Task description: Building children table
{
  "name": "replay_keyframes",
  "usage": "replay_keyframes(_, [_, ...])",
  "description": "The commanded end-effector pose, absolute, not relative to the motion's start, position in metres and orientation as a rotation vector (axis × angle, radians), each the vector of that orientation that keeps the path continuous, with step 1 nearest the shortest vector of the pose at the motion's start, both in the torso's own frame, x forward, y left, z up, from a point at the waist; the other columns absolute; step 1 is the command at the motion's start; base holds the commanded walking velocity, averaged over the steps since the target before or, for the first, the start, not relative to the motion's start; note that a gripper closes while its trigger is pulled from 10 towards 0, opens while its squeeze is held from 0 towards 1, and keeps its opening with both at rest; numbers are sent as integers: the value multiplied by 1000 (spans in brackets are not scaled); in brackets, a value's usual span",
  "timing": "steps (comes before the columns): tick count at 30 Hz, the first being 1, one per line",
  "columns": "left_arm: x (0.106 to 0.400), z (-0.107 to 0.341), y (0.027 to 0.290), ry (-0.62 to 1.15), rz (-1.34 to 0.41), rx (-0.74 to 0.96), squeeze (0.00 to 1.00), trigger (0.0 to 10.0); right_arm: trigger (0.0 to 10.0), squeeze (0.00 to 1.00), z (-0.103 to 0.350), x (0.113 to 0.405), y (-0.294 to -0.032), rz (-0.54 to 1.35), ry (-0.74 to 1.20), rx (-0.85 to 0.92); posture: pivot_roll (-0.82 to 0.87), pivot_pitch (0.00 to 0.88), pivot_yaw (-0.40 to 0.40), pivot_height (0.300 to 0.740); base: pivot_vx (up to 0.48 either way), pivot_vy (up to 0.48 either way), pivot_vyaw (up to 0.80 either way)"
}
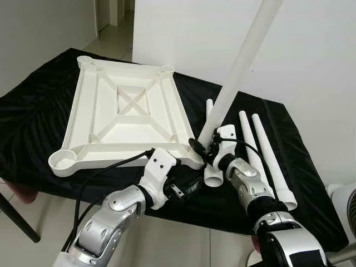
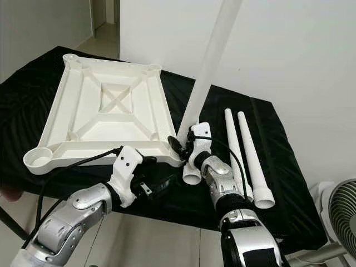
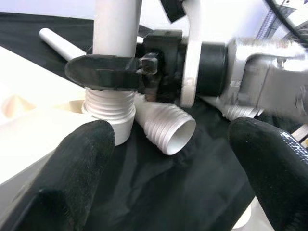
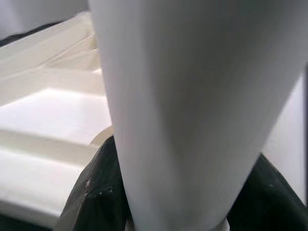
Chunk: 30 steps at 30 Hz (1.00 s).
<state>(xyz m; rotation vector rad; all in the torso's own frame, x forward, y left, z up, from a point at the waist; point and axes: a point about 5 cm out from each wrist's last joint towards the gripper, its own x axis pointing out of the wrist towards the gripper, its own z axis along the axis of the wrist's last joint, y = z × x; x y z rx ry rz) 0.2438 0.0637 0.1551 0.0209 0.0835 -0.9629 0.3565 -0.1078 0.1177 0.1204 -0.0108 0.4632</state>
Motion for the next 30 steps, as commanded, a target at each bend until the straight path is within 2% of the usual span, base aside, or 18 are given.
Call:
replay_keyframes(1, [243, 155, 58, 79, -996, 25, 0, 10000, 10000, 0, 104, 353, -113, 406, 55, 138, 69, 0, -177, 740, 0, 0, 0])
replay_keyframes(11, [242, 156, 58, 75, -993, 15, 0, 10000, 10000, 0, 105, 332, -84, 133, 21, 260, 60, 0, -181, 740, 0, 0, 0])
replay_keyframes(16, [242, 156, 58, 74, -992, 14, 0, 10000, 10000, 0, 109, 327, -82, 100, 6, 250, 60, 0, -181, 740, 0, 0, 0])
replay_keyframes(17, [243, 158, 60, 64, -980, 12, 0, 10000, 10000, 0, 114, 320, -76, 111, -17, 193, 54, 10, -180, 740, 0, 0, 0])
replay_keyframes(22, [243, 161, 64, 38, -980, 24, 0, 10000, 10000, 0, 120, 315, -72, 152, -38, 156, 50, 16, -181, 740, 0, 0, 0])
replay_keyframes(28, [241, 164, 70, 4, -999, 76, 0, 10000, 10000, 0, 120, 314, -79, 170, -38, 124, 59, 16, -183, 740, 0, 0, 0])
replay_keyframes(29, [240, 164, 70, 0, -1006, 82, 0, 10000, 10000, 1000, 120, 315, -80, 181, -38, 142, 59, 15, -182, 740, 0, 0, 0])
replay_keyframes(30, [240, 164, 70, 0, -1006, 82, 0, 10000, 10000, 1000, 120, 315, -80, 181, -38, 142, 59, 15, -182, 740, 0, 0, 0])
